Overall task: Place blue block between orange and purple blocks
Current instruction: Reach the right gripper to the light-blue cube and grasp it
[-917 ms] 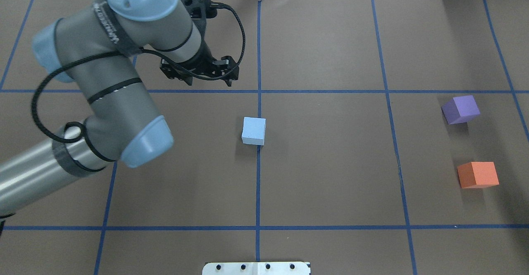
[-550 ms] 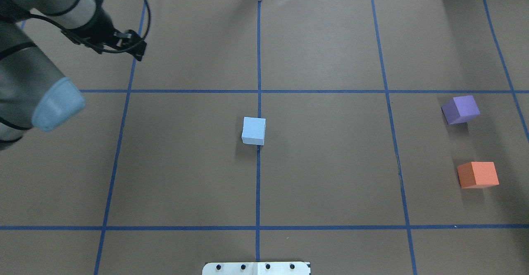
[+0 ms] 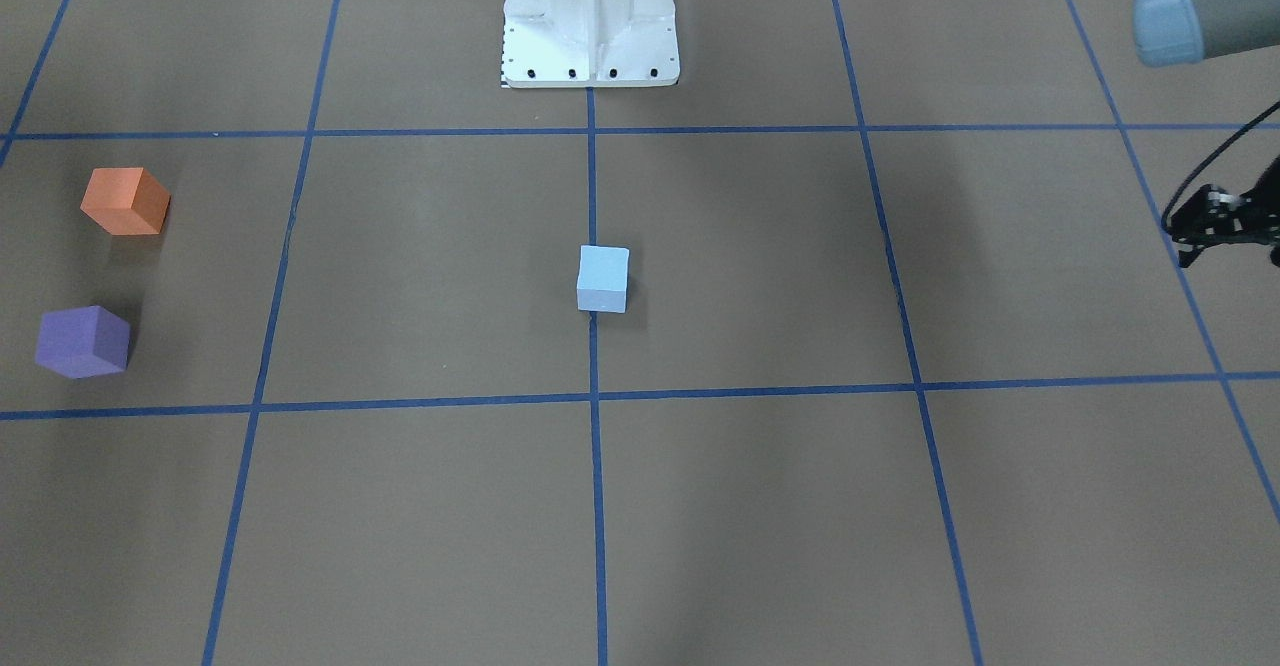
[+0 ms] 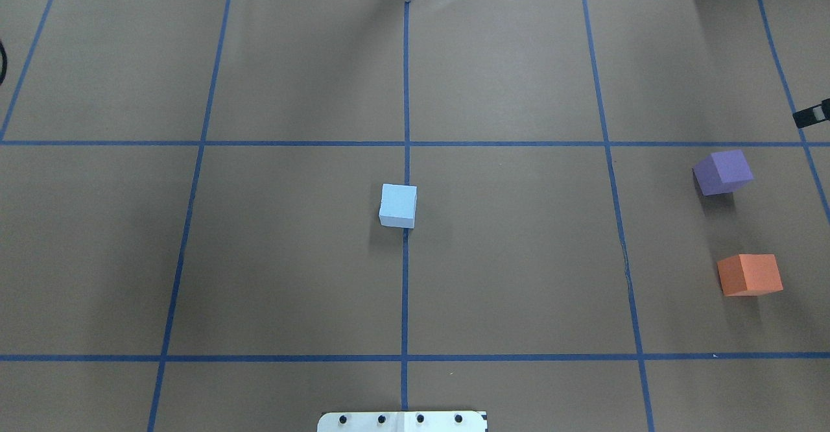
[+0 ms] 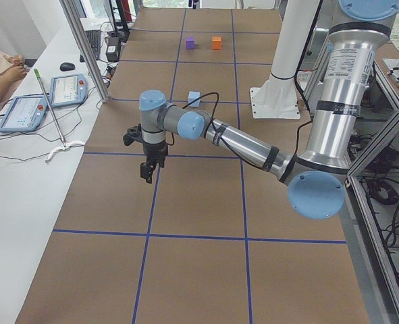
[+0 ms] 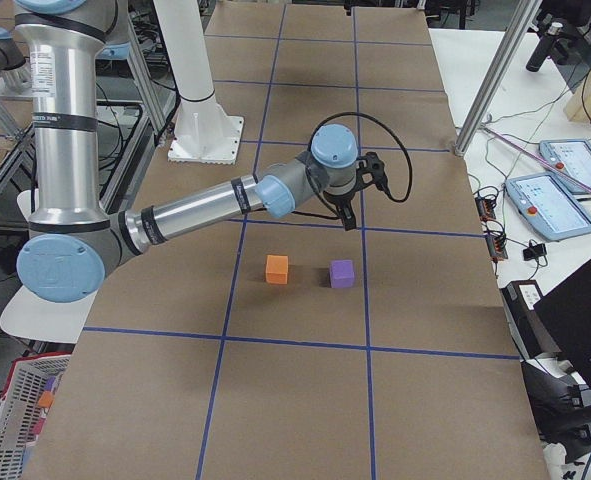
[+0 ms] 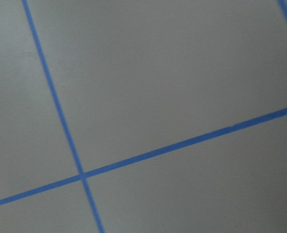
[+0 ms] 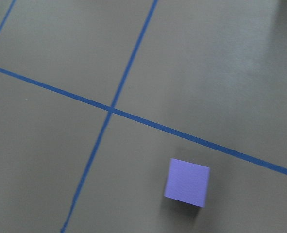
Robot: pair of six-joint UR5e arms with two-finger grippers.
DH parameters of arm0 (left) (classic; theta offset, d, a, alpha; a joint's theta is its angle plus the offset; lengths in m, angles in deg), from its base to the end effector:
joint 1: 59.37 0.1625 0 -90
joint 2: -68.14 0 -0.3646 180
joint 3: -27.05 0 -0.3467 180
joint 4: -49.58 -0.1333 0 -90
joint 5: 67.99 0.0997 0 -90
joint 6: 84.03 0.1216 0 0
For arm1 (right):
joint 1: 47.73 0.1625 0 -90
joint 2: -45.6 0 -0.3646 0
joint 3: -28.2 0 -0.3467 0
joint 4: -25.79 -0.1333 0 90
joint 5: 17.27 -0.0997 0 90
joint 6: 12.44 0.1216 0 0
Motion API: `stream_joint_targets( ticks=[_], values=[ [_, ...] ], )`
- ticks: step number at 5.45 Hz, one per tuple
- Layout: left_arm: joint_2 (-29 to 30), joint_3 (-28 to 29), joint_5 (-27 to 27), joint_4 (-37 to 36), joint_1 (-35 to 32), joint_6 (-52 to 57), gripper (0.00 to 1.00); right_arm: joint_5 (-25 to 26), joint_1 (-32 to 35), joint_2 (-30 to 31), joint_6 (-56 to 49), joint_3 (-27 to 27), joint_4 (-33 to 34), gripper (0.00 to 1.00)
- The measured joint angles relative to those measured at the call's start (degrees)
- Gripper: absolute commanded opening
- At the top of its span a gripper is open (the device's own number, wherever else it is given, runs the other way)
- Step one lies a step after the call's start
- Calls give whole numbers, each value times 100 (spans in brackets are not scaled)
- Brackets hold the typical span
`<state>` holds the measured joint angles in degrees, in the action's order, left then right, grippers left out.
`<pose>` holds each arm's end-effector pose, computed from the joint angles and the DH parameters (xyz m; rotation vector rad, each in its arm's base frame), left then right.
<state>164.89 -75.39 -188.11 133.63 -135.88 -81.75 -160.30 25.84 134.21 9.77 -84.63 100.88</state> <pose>0.0444 -0.4947 0.4902 0.1743 0.5453 0.3285 -0.0922 -0.4404 0.3786 0.3025 -1.0451 -0.2250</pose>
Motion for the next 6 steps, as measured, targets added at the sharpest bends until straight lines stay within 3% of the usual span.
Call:
stream_joint_targets(
  ticks=[2,3,4,6],
  values=[
    [-604,285,-804,39,-1065,846,100,1888,-2204,-1388,2413,-57,403,99],
    [-748,294,-967,38,-1210,972,100,2790,-3094,-2495,3193,333,1202,99],
    [-823,292,-1011,43,-1241,1010,100,3322,-3619,-3494,3729,940,1778,99],
    [-945,267,-1029,71,-1244,1013,100,3728,-4090,-4648,4402,2162,1965,99]
  ],
)
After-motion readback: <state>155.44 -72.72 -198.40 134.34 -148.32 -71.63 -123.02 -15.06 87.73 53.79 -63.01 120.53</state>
